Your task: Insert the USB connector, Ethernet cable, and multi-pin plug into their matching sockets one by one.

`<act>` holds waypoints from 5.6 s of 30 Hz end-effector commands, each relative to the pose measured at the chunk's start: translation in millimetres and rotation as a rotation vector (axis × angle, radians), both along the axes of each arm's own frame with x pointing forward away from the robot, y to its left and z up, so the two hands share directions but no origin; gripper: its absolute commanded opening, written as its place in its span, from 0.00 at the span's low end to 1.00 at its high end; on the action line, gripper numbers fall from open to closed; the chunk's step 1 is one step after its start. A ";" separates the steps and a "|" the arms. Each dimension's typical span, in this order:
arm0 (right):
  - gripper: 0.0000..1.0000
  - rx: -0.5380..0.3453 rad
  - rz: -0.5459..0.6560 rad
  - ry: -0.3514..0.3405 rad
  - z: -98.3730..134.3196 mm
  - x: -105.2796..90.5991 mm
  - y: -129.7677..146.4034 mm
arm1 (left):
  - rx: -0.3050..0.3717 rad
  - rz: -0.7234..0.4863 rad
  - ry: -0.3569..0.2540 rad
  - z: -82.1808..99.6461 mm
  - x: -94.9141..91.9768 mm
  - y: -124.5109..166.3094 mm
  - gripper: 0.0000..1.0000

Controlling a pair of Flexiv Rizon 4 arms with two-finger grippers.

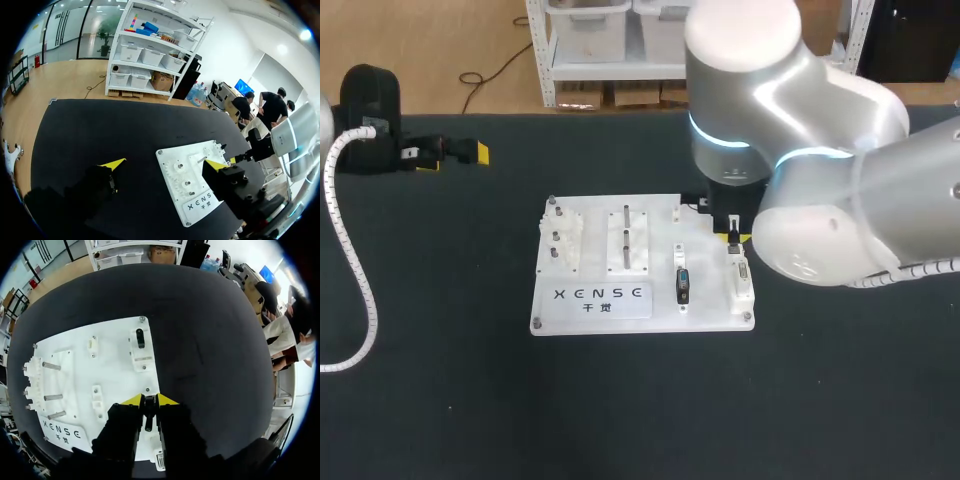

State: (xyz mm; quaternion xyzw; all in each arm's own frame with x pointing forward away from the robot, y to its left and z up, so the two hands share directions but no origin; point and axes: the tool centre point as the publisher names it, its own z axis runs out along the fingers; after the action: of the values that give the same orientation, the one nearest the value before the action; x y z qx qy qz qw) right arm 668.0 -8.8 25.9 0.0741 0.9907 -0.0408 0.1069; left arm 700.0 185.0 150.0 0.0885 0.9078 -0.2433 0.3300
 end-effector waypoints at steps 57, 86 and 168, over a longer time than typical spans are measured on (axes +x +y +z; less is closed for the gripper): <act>0.00 -0.016 -0.035 0.037 -33.1 0.3 -8.1 | 0.000 0.000 0.000 0.0 0.0 0.0 1.00; 1.00 0.039 0.037 -0.056 27.8 -8.0 60.0 | 0.000 0.000 0.000 0.0 0.0 0.0 1.00; 0.16 0.107 0.149 0.087 -18.2 -67.2 78.4 | 0.000 0.000 0.000 0.0 0.0 0.0 1.00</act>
State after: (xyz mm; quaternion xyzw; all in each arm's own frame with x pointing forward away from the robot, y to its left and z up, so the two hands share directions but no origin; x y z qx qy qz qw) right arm 603.0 69.2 7.9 0.0037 0.9980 0.0165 0.0611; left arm 699.9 185.0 150.0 0.0885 0.9078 -0.2433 0.3300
